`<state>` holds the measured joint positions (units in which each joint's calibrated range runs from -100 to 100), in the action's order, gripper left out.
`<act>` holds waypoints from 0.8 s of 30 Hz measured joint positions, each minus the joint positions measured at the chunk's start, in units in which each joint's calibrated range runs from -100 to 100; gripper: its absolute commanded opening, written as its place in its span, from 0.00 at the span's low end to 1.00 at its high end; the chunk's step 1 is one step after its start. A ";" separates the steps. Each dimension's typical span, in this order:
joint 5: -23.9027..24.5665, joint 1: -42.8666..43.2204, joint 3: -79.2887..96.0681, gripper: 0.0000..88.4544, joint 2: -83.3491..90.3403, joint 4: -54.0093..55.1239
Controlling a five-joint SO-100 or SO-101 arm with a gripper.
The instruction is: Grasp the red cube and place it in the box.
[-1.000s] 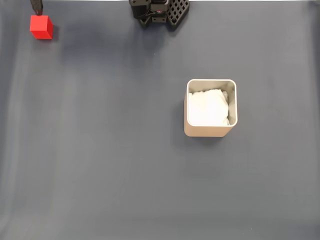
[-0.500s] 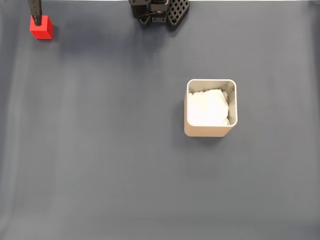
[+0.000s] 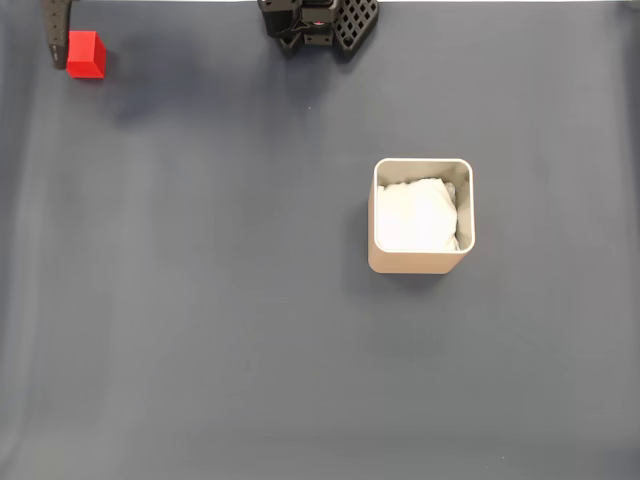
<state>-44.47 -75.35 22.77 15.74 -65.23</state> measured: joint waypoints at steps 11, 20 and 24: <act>1.42 0.60 0.00 0.49 -3.39 4.14; 1.56 0.60 1.46 0.49 -4.64 5.85; 1.61 0.53 1.46 0.49 -5.80 7.23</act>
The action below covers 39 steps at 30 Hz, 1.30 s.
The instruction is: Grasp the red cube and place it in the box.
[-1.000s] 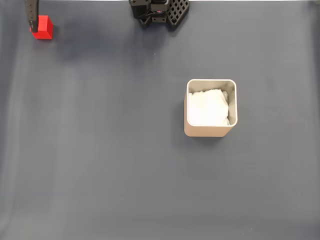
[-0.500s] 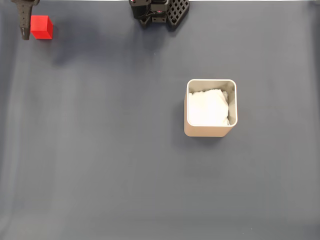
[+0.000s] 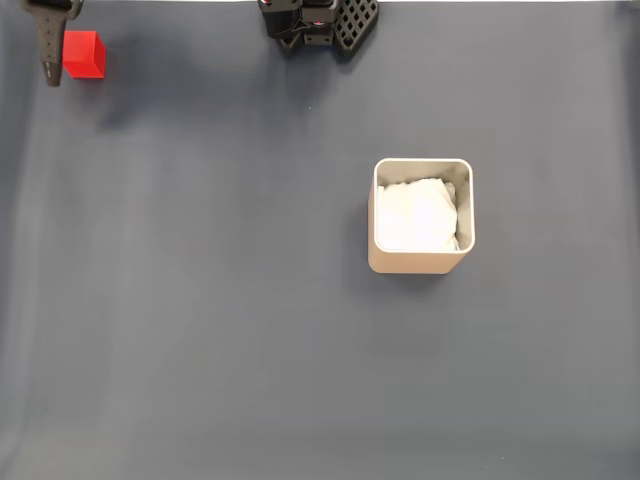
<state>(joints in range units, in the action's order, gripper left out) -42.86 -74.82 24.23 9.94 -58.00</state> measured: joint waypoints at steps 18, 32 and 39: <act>0.34 -0.15 0.00 0.49 -2.50 2.03; 0.88 -1.20 1.37 0.49 -4.19 3.98; 0.68 -1.50 2.28 0.49 -4.19 4.55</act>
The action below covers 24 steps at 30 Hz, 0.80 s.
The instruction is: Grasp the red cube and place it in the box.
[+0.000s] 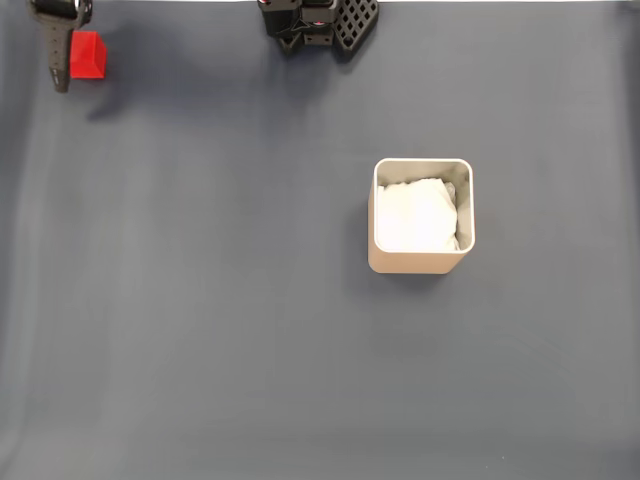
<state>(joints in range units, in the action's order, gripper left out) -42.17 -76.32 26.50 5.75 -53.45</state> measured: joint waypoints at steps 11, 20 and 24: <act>-0.10 -0.23 2.00 0.49 -0.27 2.27; -0.15 -0.23 2.00 0.44 -0.18 2.27; -0.15 -0.23 2.00 0.25 -0.18 2.27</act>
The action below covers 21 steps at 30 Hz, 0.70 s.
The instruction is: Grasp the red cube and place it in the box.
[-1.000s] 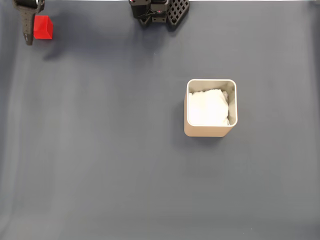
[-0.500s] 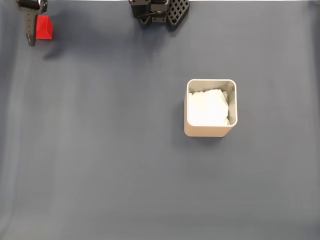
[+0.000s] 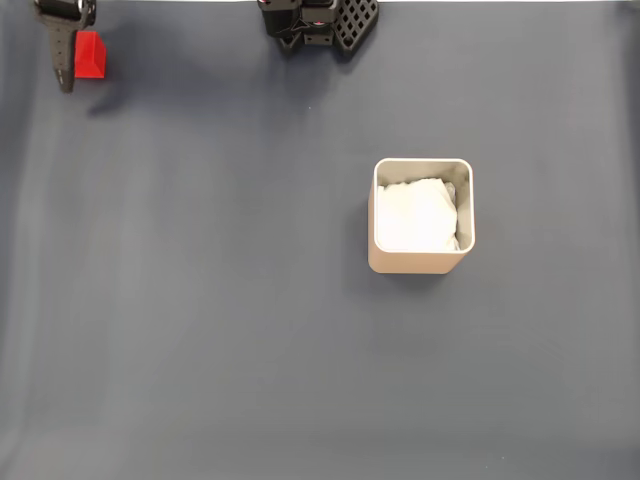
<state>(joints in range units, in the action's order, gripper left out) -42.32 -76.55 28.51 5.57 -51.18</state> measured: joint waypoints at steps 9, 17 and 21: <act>-0.73 0.83 -0.09 0.00 0.00 0.00; -2.93 0.98 -0.09 0.00 0.00 -2.11; -3.81 0.98 -0.18 0.00 0.00 -3.33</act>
<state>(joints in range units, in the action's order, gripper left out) -46.13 -75.57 28.32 5.57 -54.51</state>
